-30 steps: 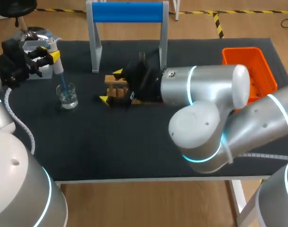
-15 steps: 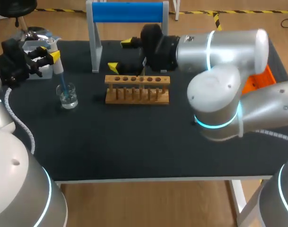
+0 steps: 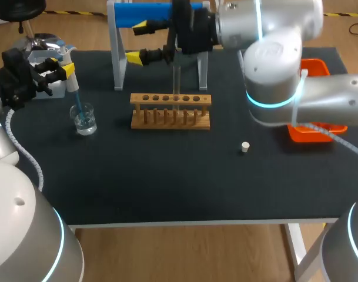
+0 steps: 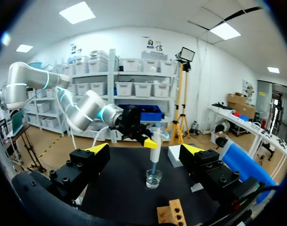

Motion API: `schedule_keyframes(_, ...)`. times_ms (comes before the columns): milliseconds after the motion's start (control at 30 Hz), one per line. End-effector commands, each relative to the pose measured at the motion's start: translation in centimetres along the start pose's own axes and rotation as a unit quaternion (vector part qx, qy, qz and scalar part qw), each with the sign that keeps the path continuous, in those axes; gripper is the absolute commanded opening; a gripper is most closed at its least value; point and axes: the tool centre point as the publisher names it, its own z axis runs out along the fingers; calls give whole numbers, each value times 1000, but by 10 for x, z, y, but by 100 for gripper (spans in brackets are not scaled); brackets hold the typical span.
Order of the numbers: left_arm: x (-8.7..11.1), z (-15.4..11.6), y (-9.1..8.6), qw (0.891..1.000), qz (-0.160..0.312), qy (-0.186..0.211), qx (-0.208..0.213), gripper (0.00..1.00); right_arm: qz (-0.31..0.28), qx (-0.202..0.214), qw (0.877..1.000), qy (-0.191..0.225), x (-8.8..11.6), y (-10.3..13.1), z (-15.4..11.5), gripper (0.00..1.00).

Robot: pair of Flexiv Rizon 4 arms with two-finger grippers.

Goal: Invert the test tube, pick up the pipette, mount the tip to pipette, aspirate from beaker and dispense into the tube, eject the tip, return the pipette, and cap with the stopper.

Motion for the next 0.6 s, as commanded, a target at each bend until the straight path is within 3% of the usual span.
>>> schedule_keyframes(33,1,1,0,1000,0,-2,0,0,-6,4,976,217,-14,8,20,100)
schedule_keyframes(233,1,1,0,1000,0,-2,0,0,-17,6,972,234,-21,15,37,100)
schedule_keyframes(267,1,1,0,1000,0,-2,0,0,-19,6,971,236,-22,17,41,96)
schedule_keyframes(300,1,1,0,1000,0,-2,0,0,-21,6,971,239,-23,18,44,89)
schedule_keyframes(367,1,1,0,1000,0,-2,0,0,-21,4,969,245,-24,20,51,55)
schedule_keyframes(567,1,1,0,1000,0,-2,0,0,-33,6,965,258,-27,27,71,19)
schedule_keyframes(600,1,1,0,1000,0,-2,0,0,-33,6,965,259,-28,28,74,2)
